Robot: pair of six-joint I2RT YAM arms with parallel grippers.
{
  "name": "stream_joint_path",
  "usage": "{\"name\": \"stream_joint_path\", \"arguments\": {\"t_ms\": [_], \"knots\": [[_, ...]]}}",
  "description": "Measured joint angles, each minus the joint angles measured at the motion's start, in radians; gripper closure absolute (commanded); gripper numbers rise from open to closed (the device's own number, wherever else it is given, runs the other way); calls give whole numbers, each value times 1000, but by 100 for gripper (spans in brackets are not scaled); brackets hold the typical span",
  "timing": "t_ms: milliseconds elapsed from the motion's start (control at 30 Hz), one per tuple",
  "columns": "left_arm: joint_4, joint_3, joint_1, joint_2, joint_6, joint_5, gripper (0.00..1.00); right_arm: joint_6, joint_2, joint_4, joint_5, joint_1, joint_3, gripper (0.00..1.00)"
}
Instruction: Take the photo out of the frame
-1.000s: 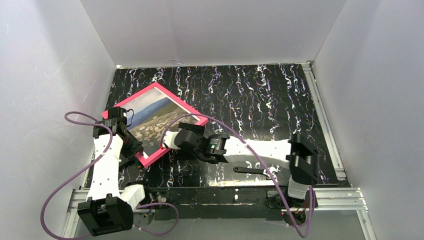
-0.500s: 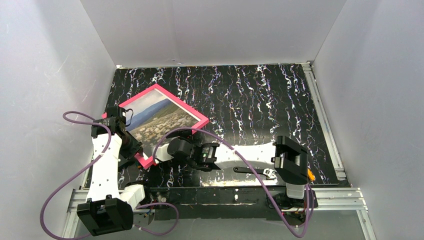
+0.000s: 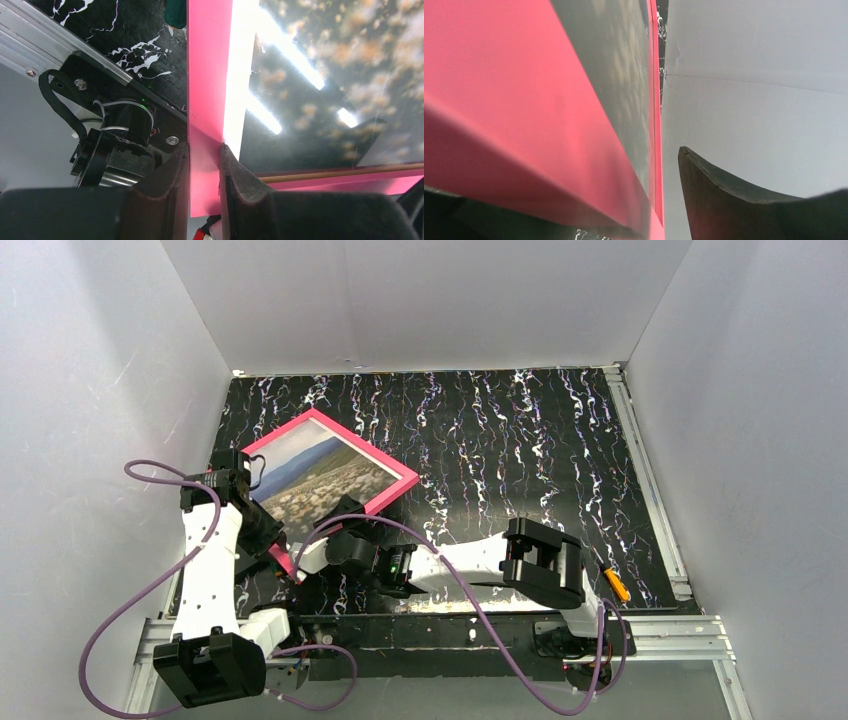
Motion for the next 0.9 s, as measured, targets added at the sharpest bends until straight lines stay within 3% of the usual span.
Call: {"name": "stream_joint_path", "arguments": {"t_ms": [67, 100, 167, 333, 367, 467, 733, 900], "knots": [[-4, 7, 0, 1, -3, 3, 100, -9, 0, 13, 0, 1, 0, 33], [-6, 11, 0, 1, -5, 5, 94, -10, 0, 16, 0, 2, 0, 37], [-12, 21, 0, 1, -10, 6, 70, -13, 0, 29, 0, 6, 0, 43], [-8, 50, 0, -3, -14, 48, 39, -14, -11, 39, -3, 21, -11, 57], [-5, 61, 0, -5, -14, 62, 32, -18, -11, 35, -5, 24, -13, 64], [5, 96, -1, -16, -11, 94, 4, -29, -11, 16, -5, 26, -25, 74], [4, 223, -4, -39, 28, 144, 2, 44, -61, 7, 2, 31, -60, 87], [-14, 381, -20, -28, 90, 190, 2, 182, -158, -104, -1, 32, -74, 99]]}}
